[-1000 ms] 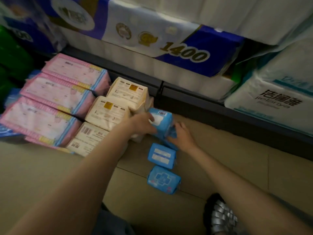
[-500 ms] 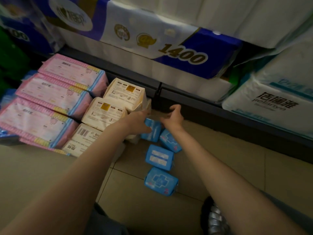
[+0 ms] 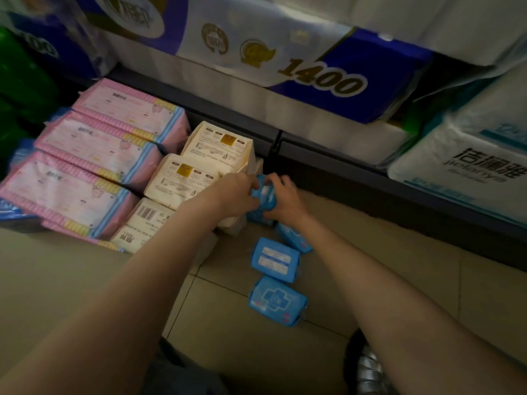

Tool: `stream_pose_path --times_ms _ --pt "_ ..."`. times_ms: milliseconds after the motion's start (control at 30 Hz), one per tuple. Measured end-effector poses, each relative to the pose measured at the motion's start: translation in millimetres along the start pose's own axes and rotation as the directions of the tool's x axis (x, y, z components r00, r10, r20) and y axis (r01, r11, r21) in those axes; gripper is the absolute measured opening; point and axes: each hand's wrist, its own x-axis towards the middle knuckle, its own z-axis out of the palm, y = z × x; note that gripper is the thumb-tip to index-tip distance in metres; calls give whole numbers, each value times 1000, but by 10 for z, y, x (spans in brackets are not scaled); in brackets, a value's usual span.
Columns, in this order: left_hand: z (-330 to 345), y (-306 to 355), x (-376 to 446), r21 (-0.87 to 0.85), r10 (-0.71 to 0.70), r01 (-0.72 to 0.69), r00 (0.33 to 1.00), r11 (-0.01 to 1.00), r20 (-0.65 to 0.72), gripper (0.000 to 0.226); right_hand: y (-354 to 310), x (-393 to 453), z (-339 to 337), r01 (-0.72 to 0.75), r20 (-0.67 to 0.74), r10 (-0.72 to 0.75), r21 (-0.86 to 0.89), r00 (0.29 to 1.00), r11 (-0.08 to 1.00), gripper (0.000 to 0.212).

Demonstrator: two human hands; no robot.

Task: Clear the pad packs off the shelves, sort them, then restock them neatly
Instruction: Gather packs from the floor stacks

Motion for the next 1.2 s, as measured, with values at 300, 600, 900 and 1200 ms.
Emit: stream_pose_path --times_ms 300,600,900,1200 --pt "-39 370 75 -503 -113 89 994 860 -16 103 -225 -747 -888 312 -192 -269 244 944 918 104" --pt "-266 217 -48 -692 -178 100 983 715 -41 51 523 -739 -322 -175 70 171 55 983 983 47" --pt "-525 194 -182 -983 -89 32 996 183 16 43 343 -465 -254 -326 84 329 -48 940 944 75" --pt "-1731 955 -659 -939 180 -285 931 -193 -319 37 -1021 -1299 -2875 109 -131 -120 -87 984 990 47"
